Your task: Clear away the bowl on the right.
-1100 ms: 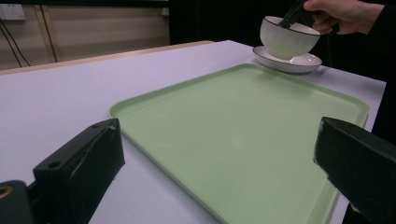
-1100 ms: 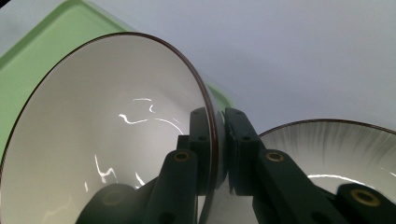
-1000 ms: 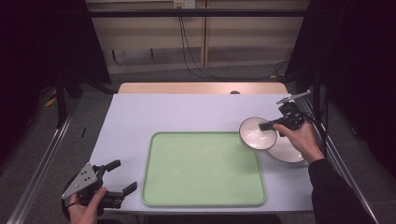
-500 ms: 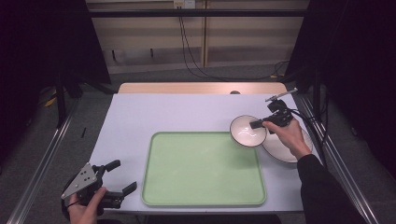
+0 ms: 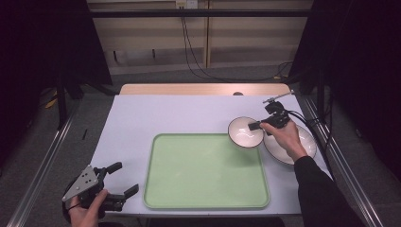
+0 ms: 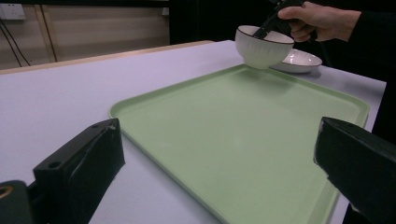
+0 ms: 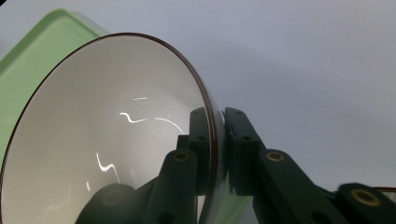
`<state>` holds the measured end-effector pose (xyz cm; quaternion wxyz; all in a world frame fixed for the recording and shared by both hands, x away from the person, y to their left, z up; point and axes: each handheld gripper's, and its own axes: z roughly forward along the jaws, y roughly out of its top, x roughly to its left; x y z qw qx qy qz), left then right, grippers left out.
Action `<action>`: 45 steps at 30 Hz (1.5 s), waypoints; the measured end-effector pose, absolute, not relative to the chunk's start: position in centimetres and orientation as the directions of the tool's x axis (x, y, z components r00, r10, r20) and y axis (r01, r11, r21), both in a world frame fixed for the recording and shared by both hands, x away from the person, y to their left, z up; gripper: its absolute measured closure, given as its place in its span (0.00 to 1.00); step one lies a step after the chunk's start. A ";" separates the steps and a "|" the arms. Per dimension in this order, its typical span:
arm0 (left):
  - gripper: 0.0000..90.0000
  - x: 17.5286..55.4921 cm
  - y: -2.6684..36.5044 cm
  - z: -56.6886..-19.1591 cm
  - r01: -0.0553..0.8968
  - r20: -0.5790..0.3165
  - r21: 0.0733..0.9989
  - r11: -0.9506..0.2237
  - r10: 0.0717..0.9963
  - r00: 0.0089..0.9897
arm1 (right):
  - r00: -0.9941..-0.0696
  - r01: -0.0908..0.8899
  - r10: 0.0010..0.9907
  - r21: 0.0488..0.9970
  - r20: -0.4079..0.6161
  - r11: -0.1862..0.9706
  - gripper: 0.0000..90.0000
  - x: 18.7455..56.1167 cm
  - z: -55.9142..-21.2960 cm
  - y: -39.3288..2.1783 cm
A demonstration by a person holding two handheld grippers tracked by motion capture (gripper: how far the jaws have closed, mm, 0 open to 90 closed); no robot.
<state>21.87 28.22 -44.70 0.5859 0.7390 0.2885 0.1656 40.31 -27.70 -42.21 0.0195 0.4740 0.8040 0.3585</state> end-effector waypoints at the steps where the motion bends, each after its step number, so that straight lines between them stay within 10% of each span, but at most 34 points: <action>1: 0.02 21.9 28.2 -44.7 0.232 -0.091 0.961 -0.151 0.620 0.779 | -0.531 0.765 0.785 0.577 0.318 0.284 0.91 40.3 -42.2 -27.6; 45: 0.02 21.8 28.2 -44.7 0.235 -0.100 0.962 -0.140 0.620 0.779 | -0.484 0.809 0.822 0.510 0.298 0.292 0.92 40.9 -44.8 -27.2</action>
